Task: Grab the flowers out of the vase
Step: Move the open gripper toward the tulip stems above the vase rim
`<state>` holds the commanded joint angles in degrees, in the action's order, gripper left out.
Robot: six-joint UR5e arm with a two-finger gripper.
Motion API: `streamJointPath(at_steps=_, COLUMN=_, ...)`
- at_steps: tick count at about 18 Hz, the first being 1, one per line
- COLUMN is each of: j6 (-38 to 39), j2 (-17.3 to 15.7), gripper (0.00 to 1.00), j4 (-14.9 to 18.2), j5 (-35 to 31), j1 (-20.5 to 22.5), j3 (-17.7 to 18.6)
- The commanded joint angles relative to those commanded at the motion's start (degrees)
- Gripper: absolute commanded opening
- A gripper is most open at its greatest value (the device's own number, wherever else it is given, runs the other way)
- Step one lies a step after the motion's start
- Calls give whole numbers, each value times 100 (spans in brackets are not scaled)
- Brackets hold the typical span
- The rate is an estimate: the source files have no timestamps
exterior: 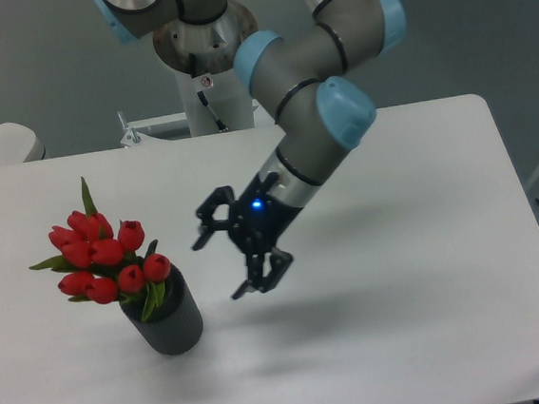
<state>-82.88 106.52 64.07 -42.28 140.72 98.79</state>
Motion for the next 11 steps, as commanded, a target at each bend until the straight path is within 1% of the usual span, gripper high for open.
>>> streamJointPath(at_steps=2, j6=44, j2=-44, gripper=100, j4=-167, j5=35, j1=-70, j3=96)
streamJointPath(at_steps=4, j6=0, j2=-140, gripper=100, j4=-272, j5=140, j1=-79, j3=280)
streamJointPath(at_steps=5, j6=0, j2=-210, gripper=100, j4=-360, j5=297, j1=-88, j3=368)
streamJointPath(at_steps=7, j6=0, j2=-237, gripper=100, j4=-492, j5=658, j1=-158, j3=492)
streamJointPath(at_steps=9, j6=26, j2=-237, gripper=100, j4=-571, j5=861, j1=-185, j3=553)
streamJointPath(at_steps=11, j6=35, j2=-220, gripper=100, j4=-580, j5=966, j1=-246, j3=571)
